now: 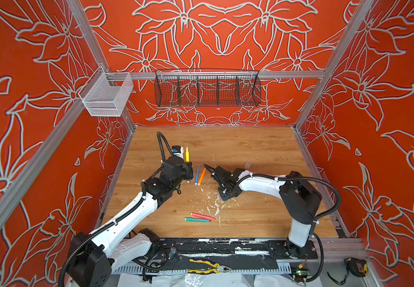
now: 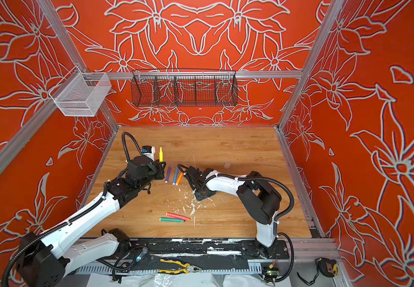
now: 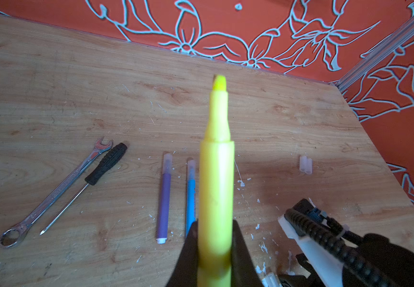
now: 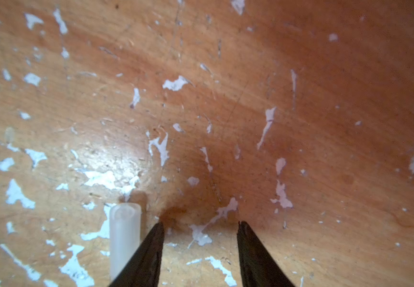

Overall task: Insert the pens into the pen caps
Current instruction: 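Move the right gripper down over a translucent cap on the table, then grasp the translucent cap with the right gripper and lift it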

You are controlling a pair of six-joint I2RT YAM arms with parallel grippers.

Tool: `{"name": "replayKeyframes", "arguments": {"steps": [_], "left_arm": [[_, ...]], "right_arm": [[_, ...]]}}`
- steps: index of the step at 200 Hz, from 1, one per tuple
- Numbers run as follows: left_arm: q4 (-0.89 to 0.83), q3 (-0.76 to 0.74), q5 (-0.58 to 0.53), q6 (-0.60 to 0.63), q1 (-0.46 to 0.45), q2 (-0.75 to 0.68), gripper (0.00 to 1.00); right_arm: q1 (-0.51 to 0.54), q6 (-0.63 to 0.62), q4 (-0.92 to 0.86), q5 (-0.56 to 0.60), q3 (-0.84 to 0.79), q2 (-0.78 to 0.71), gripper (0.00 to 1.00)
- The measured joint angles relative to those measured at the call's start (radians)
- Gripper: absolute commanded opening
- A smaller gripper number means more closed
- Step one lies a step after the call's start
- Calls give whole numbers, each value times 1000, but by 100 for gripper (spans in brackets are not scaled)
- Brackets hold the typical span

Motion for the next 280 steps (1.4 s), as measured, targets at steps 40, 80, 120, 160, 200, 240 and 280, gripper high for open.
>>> {"name": "replayKeyframes", "arguments": {"steps": [40, 80, 120, 160, 200, 240, 280], "left_arm": [[0, 0, 2, 0, 0, 0, 0], [0, 0, 4, 0, 0, 0, 0], [0, 0, 4, 0, 0, 0, 0], [0, 0, 6, 0, 0, 4, 0], [0, 0, 8, 0, 0, 8, 0], [0, 0, 8, -1, 0, 10, 0], [0, 0, 8, -1, 0, 13, 0]], "right_arm": [[-3, 23, -8, 10, -5, -95, 52], [-2, 37, 44, -42, -1, -124, 52], [-2, 35, 63, -108, 10, -29, 52], [1, 31, 63, -146, 21, 15, 52], [7, 29, 55, -146, 38, 21, 47], [17, 32, 48, -143, 44, 39, 38], [22, 36, 37, -127, 44, 39, 34]]}}
